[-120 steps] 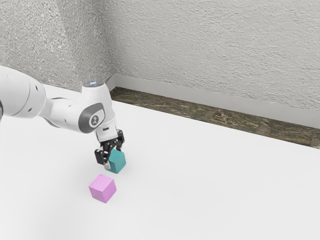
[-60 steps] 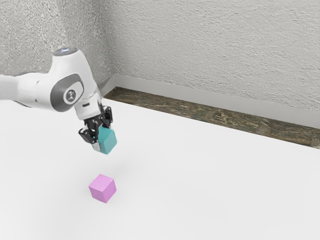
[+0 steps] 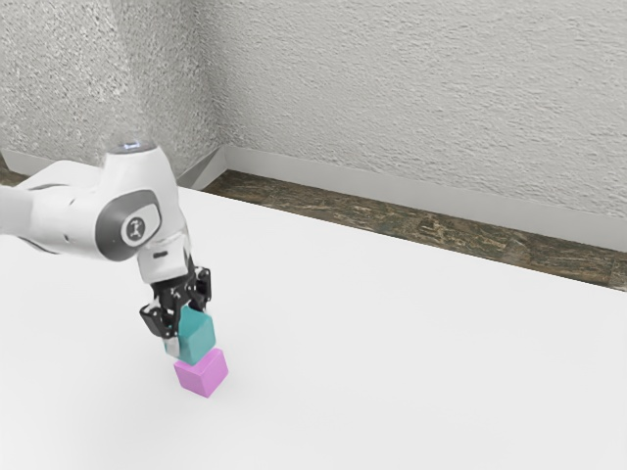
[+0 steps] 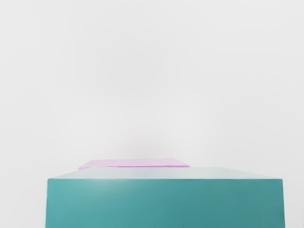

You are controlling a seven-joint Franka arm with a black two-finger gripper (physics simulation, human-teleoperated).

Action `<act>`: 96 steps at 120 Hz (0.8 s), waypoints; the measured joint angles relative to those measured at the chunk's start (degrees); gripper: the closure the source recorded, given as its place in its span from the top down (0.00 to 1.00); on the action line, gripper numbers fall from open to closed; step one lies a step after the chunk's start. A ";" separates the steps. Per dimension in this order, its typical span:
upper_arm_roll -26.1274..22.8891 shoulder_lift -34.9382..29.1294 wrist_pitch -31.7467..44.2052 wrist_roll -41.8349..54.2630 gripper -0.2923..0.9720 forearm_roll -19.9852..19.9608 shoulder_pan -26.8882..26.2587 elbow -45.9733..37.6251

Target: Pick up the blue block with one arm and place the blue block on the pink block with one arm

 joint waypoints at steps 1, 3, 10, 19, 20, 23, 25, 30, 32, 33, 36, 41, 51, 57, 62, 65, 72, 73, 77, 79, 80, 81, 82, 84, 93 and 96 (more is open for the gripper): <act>0.00 0.02 0.00 0.04 0.46 -0.02 0.00 -0.01; 0.00 0.11 0.00 0.13 0.46 -0.07 0.01 0.01; 0.00 0.62 0.16 0.44 0.46 -0.21 -0.01 0.08; 0.00 1.58 0.55 0.92 0.46 -0.64 -0.02 0.42; 0.00 1.71 0.62 0.97 0.46 -0.68 -0.02 0.48; 0.00 2.06 0.79 1.14 0.46 -0.79 -0.03 0.64; 0.00 2.25 0.90 1.25 0.46 -0.85 -0.03 0.73; 0.11 2.52 1.13 1.52 0.46 -0.97 -0.10 0.89; 0.15 2.58 1.21 1.62 0.46 -1.01 -0.11 0.92; 0.17 2.61 1.25 1.67 0.46 -1.03 -0.11 0.94; 0.24 2.61 1.34 1.82 0.46 -1.07 -0.12 0.95; 0.29 2.46 1.45 2.05 0.46 -1.13 -0.02 0.93; 0.34 1.99 1.55 2.48 0.46 -1.22 0.21 0.59; 0.38 1.40 1.49 2.72 0.46 -1.25 0.28 0.31; 0.41 1.19 1.42 2.93 0.46 -1.27 0.32 0.17; 0.42 1.21 1.38 3.04 0.46 -1.28 0.37 0.13; 0.47 1.45 1.39 3.30 0.46 -1.30 0.55 0.08; 0.48 1.49 1.40 3.34 0.46 -1.30 0.57 0.08; 0.50 1.65 1.44 3.48 0.46 -1.31 0.67 0.11; 0.51 1.71 1.46 3.54 0.46 -1.31 0.71 0.12; 0.51 1.73 1.47 3.57 0.46 -1.32 0.73 0.11; 0.52 1.75 1.48 3.60 0.47 -1.32 0.74 0.11; 0.52 1.77 1.46 3.64 0.48 -1.31 0.76 0.12; 0.52 1.80 1.41 3.70 0.51 -1.30 0.79 0.13; 0.50 1.86 0.99 3.96 0.56 -1.22 0.82 0.15; 0.48 1.87 0.86 4.04 0.58 -1.19 0.82 0.16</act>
